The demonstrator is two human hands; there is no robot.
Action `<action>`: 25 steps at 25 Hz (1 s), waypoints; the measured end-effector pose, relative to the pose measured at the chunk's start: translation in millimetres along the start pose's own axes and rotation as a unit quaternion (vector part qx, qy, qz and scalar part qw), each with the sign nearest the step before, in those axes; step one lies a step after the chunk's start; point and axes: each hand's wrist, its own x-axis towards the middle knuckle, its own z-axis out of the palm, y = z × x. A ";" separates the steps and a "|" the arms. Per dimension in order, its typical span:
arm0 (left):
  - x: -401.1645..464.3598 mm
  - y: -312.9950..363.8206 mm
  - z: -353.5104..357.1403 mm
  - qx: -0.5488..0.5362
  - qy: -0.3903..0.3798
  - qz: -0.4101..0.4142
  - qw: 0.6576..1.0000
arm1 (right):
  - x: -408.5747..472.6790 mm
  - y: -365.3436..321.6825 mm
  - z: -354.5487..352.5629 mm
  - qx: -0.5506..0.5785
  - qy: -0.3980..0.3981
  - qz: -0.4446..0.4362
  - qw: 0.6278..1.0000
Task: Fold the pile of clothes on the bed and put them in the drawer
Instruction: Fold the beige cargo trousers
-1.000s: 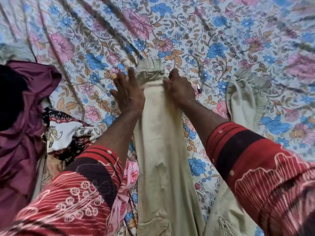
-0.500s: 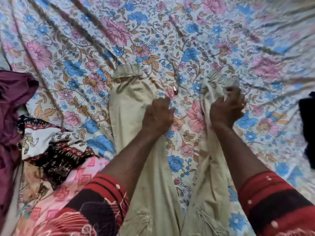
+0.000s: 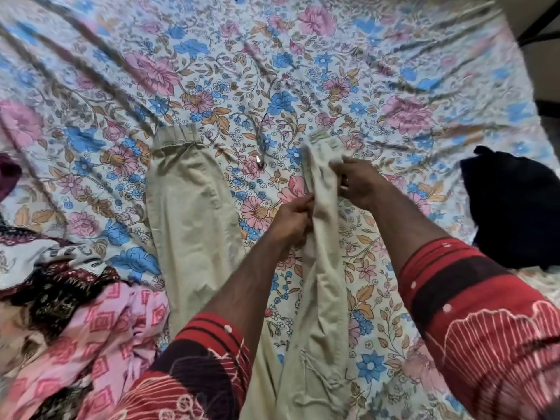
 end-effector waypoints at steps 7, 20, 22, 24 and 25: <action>13.5 15.1 6.3 -0.048 0.067 -0.010 0.997 | -1.3 6.0 -11.5 -0.196 0.091 -0.017 0.976; 22.8 17.1 -43.1 0.063 0.228 0.104 0.966 | -13.2 12.9 5.6 -0.026 0.051 -0.006 0.998; 18.3 7.3 -61.1 0.069 0.164 0.032 0.984 | -17.7 7.8 5.6 0.031 -0.025 0.060 0.997; 11.3 9.8 -67.9 0.017 0.067 -0.008 0.998 | -16.4 -4.6 5.8 0.114 -0.094 0.065 0.987; 9.1 14.3 -66.3 -0.041 0.026 0.005 0.999 | -14.3 -9.1 11.3 0.134 -0.120 0.046 0.983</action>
